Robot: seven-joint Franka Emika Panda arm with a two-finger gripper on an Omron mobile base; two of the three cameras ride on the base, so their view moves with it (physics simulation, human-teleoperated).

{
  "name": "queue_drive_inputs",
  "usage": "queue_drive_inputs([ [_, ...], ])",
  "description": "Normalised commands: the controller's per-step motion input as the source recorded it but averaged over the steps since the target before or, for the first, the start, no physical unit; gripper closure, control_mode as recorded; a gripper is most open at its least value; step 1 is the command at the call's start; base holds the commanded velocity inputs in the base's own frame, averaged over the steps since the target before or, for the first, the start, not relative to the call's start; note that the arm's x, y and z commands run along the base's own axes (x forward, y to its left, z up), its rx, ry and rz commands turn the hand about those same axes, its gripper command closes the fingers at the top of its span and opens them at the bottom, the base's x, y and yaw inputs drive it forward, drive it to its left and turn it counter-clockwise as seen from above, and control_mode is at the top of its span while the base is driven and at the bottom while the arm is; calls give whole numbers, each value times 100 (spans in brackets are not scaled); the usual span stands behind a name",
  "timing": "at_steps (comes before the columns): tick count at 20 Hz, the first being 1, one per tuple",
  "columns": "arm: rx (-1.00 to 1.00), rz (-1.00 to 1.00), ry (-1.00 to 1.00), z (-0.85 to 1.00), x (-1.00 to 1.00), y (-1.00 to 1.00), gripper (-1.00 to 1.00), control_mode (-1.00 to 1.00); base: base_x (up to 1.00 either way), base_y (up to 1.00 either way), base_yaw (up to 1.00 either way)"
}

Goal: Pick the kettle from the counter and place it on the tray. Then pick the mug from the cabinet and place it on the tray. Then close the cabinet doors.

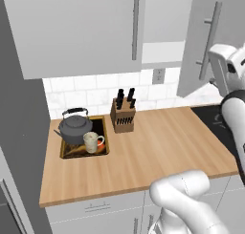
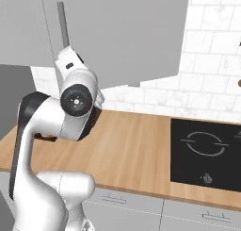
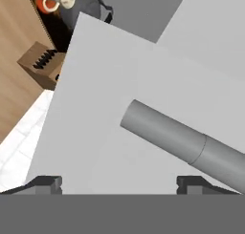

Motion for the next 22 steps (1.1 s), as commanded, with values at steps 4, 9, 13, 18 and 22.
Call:
queue_drive_inputs([
  [4,0,2,13,-17,100,28,-100,-100,0,0,0],
  [9,0,0,11,-19,100,7,-100,-100,0,0,0],
  [13,0,0,15,-15,86,0,-100,-100,0,0,0],
  [18,0,0,9,-10,65,0,-100,-100,0,0,0],
  [22,0,-3,10,-12,66,0,-100,-100,0,0,0],
])
